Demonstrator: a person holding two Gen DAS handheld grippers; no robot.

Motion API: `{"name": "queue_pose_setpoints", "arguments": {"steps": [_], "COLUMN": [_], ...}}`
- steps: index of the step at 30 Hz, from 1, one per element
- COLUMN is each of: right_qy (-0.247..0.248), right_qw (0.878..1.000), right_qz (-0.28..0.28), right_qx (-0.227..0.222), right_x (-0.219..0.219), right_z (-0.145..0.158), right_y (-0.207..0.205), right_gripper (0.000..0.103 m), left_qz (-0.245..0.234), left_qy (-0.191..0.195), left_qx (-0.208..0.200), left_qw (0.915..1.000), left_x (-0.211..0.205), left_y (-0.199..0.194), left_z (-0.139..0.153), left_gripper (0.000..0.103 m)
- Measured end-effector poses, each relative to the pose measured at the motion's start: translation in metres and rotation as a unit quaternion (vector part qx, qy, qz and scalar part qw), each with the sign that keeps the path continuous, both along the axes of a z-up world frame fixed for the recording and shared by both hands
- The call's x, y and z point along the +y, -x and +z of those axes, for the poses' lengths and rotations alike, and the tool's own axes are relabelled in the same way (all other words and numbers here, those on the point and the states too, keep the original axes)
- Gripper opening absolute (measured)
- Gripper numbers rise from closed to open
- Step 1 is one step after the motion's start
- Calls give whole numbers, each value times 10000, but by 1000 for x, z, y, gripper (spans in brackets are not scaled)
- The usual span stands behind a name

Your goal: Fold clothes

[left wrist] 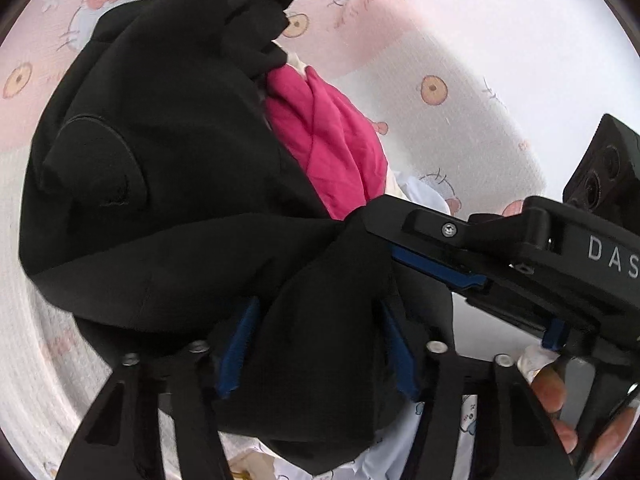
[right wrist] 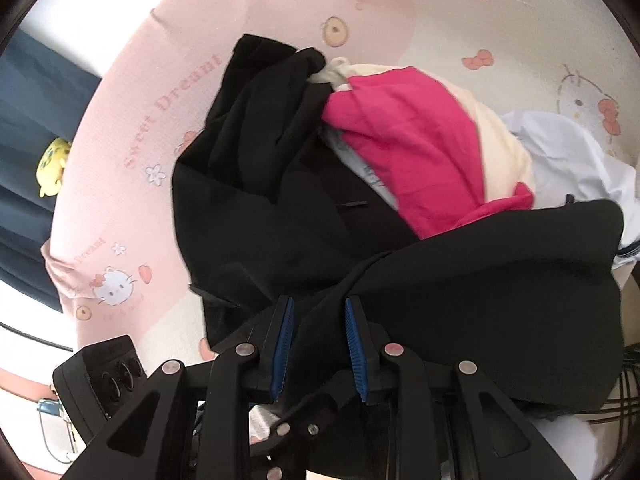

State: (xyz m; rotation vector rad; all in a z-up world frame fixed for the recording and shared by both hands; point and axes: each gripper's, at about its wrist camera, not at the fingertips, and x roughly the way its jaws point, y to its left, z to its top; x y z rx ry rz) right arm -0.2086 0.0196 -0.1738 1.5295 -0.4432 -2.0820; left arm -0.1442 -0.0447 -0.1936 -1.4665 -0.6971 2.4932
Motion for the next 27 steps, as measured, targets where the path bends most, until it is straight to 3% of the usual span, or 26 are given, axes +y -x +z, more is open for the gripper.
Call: {"name": "queue_pose_setpoints", "arguments": {"steps": [3, 5, 15, 21, 25, 27], "right_qy": [-138, -121, -23, 372, 522, 524], "right_qw": [9994, 9980, 9770, 9700, 9521, 9487], "right_qz": [-320, -606, -2008, -2240, -2728, -2778], "right_qx": [-42, -156, -717, -863, -1279, -1415], "right_x": [25, 47, 159, 163, 173, 171], "right_z": [-1, -2, -11, -20, -42, -50], "right_y": [2, 3, 6, 9, 23, 29], "right_gripper": [59, 65, 73, 73, 73, 73], "left_qz": [-61, -118, -45, 8, -23, -34], "left_qy": [347, 542, 703, 896, 1083, 1163], "left_qx": [97, 105, -25, -44, -101, -117], "left_qw": [9993, 9984, 9975, 9960, 9941, 9931], "left_x": [7, 10, 14, 20, 25, 27], "left_y": [-1, 0, -1, -4, 0, 3], "left_z": [4, 5, 7, 10, 11, 11], "left_gripper": [41, 39, 38, 38, 38, 38]}}
